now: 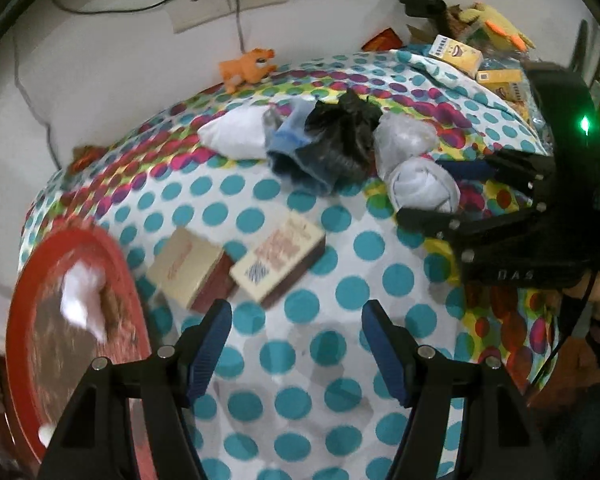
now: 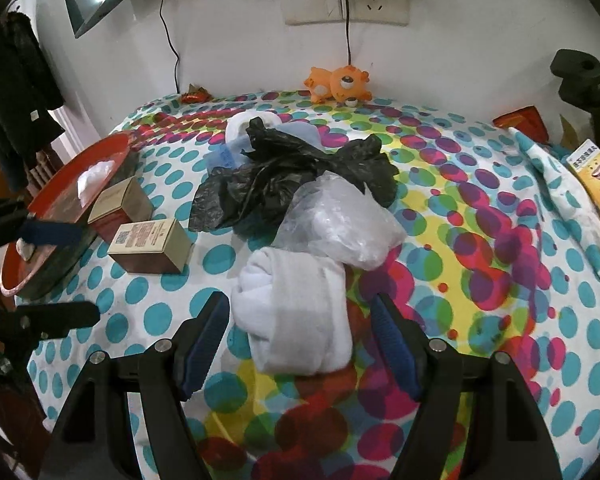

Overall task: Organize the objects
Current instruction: 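Grasp the white rolled sock with the right tool while the left grasps the beige QR box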

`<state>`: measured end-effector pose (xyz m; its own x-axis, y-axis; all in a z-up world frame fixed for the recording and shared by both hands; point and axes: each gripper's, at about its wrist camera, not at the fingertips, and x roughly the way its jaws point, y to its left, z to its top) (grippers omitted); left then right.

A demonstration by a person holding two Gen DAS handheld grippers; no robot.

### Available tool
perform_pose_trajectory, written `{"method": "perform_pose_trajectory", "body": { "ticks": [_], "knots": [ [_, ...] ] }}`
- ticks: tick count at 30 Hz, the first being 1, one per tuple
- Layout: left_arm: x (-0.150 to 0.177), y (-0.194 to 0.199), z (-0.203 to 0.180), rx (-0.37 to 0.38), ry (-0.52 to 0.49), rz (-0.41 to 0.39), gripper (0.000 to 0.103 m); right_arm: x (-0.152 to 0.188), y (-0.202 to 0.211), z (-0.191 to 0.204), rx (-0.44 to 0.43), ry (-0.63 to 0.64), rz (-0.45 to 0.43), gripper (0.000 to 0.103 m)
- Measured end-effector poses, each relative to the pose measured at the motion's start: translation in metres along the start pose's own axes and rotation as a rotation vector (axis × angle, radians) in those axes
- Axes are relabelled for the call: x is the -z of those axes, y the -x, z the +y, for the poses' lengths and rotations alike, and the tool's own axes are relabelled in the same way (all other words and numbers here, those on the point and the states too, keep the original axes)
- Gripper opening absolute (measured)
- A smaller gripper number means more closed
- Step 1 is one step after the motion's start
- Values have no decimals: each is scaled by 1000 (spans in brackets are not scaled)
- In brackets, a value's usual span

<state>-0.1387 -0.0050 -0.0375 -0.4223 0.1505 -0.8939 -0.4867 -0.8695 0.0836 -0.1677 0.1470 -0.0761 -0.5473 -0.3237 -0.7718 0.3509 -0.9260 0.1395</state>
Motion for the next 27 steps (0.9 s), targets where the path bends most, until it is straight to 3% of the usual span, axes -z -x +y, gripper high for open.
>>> {"method": "perform_pose_trajectory", "body": {
  "ticks": [1, 4, 14, 27],
  "knots": [
    [-4, -2, 2, 4, 0, 3, 69, 0, -1, 0, -6, 1, 1, 58],
    [-16, -8, 7, 18, -7, 13, 69, 0, -1, 1, -26, 12, -3, 45],
    [-37, -38, 13, 51, -73, 112, 70, 0, 0, -1, -46, -1, -2, 45],
    [-37, -62, 2, 79, -118, 184, 69, 1, -1, -3, -53, -5, -3, 46]
  ]
}}
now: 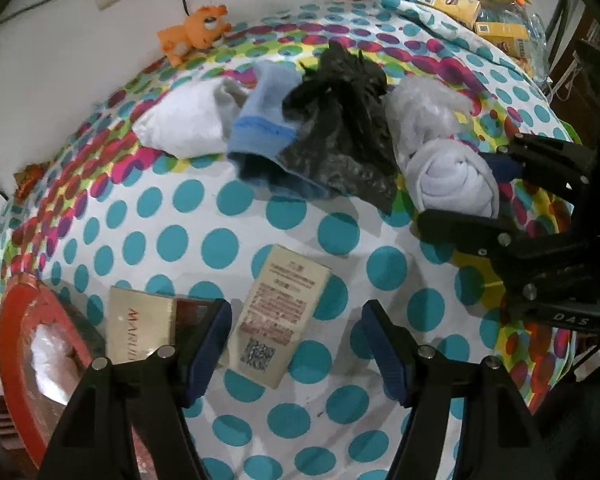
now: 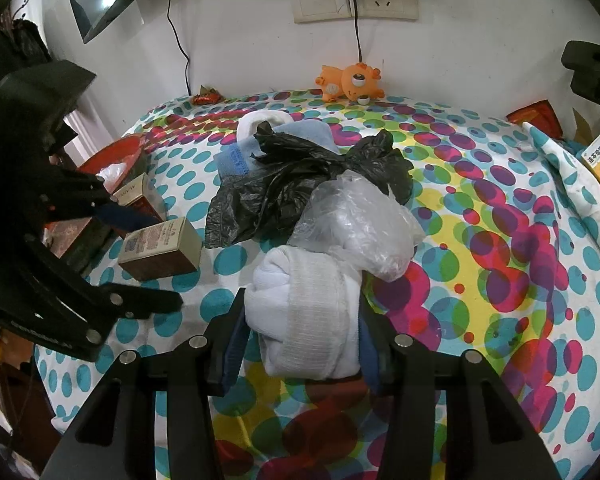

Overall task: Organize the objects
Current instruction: 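Grasp the white rolled sock with the right tool while the left grasps the beige QR box, then carry the beige QR box onto the red tray and open the left tool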

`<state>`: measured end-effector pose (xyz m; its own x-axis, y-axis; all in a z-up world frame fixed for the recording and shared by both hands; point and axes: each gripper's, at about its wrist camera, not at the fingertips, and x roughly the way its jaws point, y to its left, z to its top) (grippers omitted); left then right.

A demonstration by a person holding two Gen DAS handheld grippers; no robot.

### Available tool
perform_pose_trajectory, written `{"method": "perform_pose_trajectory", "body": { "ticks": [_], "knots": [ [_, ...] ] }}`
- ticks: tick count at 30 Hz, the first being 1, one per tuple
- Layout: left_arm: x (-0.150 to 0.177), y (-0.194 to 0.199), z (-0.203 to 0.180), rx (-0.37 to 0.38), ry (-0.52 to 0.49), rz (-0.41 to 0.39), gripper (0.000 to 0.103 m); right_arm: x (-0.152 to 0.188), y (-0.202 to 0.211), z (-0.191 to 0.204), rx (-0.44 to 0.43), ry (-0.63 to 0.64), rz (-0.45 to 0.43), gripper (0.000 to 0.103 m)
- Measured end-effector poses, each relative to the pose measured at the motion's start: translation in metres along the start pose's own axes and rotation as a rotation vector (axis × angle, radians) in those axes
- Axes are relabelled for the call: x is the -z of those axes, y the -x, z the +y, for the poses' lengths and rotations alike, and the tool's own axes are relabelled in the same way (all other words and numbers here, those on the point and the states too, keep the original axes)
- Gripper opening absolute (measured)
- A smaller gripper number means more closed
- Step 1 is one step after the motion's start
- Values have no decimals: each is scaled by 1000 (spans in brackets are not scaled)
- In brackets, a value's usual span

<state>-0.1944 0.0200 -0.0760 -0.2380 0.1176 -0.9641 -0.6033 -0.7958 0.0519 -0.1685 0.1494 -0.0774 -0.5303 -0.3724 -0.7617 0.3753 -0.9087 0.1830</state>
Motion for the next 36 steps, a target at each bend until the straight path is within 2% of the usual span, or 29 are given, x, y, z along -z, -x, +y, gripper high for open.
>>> {"method": "perform_pose_trajectory", "body": {
  "ticks": [4, 7, 11, 14, 24, 28, 33, 36],
  "knots": [
    [4, 0, 3, 54, 38, -8, 69, 0, 0, 0, 0, 0, 0, 46],
    [7, -1, 3, 37, 58, -16, 69, 0, 0, 0, 0, 0, 0, 46],
    [10, 2, 5, 51, 122, -48, 43, 0, 0, 0, 3, 3, 1, 46],
    [12, 4, 8, 34, 170, -55, 30, 0, 0, 0, 5, 5, 1, 46],
    [34, 15, 5, 20, 282, -65, 30, 0, 0, -3, -10, -10, -3, 45],
    [47, 19, -2, -28, 330, -71, 30, 0, 0, -1, -5, -6, -2, 45],
    [70, 31, -5, -75, 497, -109, 30, 0, 0, -1, -1, -4, -2, 45],
    [83, 42, -9, -124, 547, -121, 30, 0, 0, -1, 5, 1, -1, 45]
  ]
}}
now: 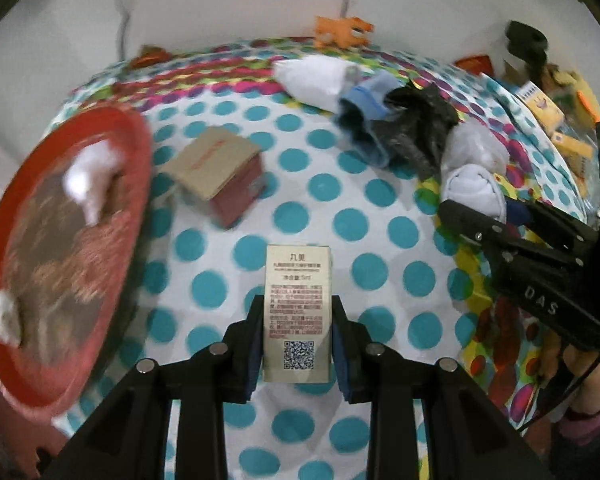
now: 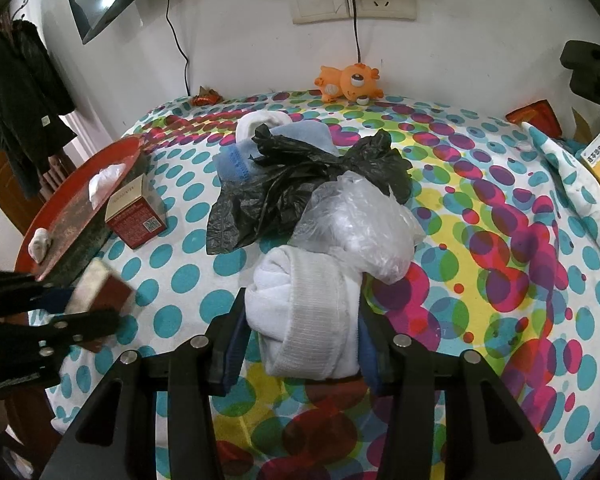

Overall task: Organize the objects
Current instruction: 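Carry the beige QR box onto the red tray and open the left tool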

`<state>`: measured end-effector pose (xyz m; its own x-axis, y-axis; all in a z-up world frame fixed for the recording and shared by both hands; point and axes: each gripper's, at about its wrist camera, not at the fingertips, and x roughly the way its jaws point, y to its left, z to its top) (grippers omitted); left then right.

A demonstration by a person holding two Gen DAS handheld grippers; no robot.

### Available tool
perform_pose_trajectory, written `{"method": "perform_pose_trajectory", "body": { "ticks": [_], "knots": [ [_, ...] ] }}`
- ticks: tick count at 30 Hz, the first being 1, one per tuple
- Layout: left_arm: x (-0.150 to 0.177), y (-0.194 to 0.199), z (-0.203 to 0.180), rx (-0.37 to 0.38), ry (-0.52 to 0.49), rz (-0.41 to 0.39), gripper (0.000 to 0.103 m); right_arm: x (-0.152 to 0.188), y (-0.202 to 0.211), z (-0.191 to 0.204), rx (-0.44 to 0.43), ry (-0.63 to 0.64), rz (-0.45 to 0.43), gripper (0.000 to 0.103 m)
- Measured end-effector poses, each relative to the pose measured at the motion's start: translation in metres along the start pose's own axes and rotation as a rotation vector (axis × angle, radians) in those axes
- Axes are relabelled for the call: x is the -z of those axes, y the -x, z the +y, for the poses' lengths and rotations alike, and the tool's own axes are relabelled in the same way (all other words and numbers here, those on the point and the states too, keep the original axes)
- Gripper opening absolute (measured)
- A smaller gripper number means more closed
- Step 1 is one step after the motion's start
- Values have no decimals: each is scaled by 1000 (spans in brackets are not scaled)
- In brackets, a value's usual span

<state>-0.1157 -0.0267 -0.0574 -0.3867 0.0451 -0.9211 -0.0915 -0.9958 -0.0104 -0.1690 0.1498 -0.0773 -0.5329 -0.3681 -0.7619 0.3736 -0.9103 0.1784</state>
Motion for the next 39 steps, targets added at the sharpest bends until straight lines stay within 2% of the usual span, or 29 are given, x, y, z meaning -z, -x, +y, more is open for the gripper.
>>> {"method": "perform_pose_trajectory", "body": {
  "ticks": [3, 6, 10, 14, 24, 39],
  "knots": [
    [9, 15, 8, -34, 33, -28, 30, 0, 0, 1, 5, 4, 1, 45],
    [12, 27, 17, -119, 33, -51, 30, 0, -1, 2, 13, 10, 2, 45],
    [14, 39, 37, -138, 90, -70, 30, 0, -1, 4, 28, 22, 5, 45],
    [20, 49, 64, -198, 150, -99, 30, 0, -1, 6, 38, 31, 6, 45],
    [30, 57, 122, -213, 283, -107, 30, 0, -3, 13, 82, 68, 15, 45],
    [47, 38, 201, -251, 443, -52, 30, 0, -4, 14, 89, 75, 17, 45]
  ]
}}
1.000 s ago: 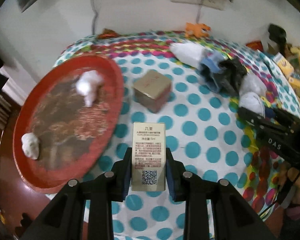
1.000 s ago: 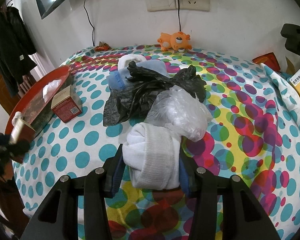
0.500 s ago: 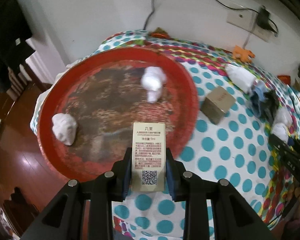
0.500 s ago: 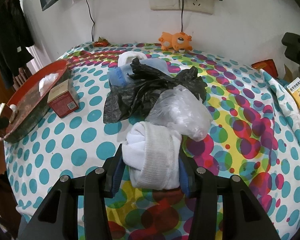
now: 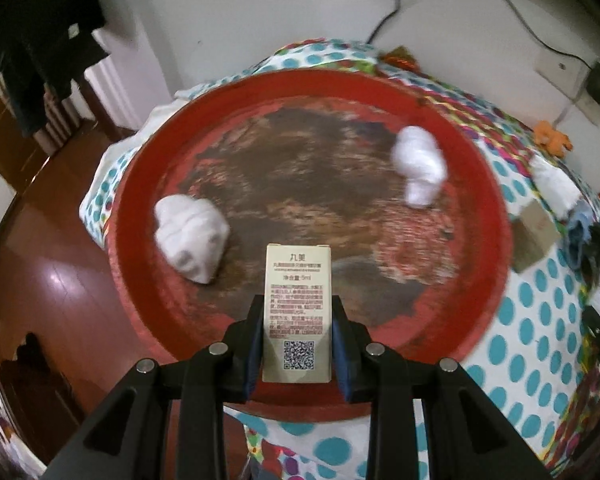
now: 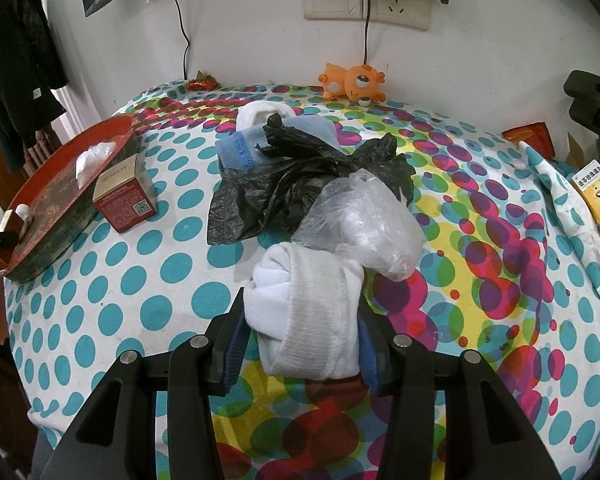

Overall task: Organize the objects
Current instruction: 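Carry the beige QR box onto the red tray and open the left tool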

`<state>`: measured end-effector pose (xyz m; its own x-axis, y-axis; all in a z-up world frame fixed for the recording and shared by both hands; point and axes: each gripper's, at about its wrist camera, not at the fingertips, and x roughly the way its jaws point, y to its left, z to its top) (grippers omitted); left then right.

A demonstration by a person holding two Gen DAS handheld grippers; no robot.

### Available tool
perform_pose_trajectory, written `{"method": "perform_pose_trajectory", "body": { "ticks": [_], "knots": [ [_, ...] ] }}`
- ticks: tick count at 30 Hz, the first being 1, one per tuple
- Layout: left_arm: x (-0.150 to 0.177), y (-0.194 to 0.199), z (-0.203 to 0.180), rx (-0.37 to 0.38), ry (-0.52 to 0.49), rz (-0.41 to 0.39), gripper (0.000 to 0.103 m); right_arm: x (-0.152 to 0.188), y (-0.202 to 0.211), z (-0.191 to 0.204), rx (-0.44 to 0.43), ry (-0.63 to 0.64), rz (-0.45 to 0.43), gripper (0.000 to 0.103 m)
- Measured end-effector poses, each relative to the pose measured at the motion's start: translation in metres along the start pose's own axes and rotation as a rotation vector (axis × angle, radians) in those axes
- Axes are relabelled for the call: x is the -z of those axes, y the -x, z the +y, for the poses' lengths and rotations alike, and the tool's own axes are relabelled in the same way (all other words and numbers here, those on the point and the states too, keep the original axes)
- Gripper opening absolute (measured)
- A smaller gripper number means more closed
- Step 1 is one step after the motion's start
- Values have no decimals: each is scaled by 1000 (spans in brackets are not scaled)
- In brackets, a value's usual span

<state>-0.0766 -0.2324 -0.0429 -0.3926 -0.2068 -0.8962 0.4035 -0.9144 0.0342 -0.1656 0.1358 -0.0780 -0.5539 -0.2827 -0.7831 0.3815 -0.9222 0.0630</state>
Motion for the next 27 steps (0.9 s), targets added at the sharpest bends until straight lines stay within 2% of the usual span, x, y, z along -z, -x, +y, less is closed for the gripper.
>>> {"method": "perform_pose_trajectory", "body": {
  "ticks": [15, 25, 27],
  "knots": [
    [-9, -27, 33, -11, 64, 38, 30, 0, -1, 4, 23, 21, 6, 45],
    [-10, -32, 34, 4, 59, 45, 30, 0, -2, 7, 36, 34, 10, 46],
    [-9, -31, 33, 4, 58, 45, 34, 0, -2, 7, 38, 36, 10, 46]
  ]
}}
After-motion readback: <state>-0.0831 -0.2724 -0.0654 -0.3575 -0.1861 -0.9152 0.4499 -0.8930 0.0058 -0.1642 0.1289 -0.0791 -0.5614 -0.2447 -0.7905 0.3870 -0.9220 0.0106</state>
